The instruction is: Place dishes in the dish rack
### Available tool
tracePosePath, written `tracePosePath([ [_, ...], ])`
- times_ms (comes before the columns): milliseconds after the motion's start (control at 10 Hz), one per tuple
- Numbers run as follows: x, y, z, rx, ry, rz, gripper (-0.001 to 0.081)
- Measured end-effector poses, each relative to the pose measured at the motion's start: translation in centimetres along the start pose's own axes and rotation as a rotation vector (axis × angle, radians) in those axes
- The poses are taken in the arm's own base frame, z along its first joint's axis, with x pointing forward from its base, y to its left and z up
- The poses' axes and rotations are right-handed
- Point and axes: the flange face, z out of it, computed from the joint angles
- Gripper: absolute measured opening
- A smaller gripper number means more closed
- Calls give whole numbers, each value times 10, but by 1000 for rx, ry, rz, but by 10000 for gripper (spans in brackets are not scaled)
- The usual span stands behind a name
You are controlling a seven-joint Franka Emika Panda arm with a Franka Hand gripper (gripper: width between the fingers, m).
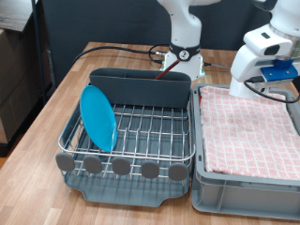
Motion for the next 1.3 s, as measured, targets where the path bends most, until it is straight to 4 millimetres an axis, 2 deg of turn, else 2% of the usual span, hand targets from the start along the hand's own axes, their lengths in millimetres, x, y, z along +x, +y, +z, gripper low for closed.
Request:
tracePosePath([
  [400, 35, 21, -26, 45, 8, 103, 66],
  [800, 82, 61, -46, 106, -5, 168, 66],
  [1300, 93, 68, -42, 125, -21, 189, 66],
])
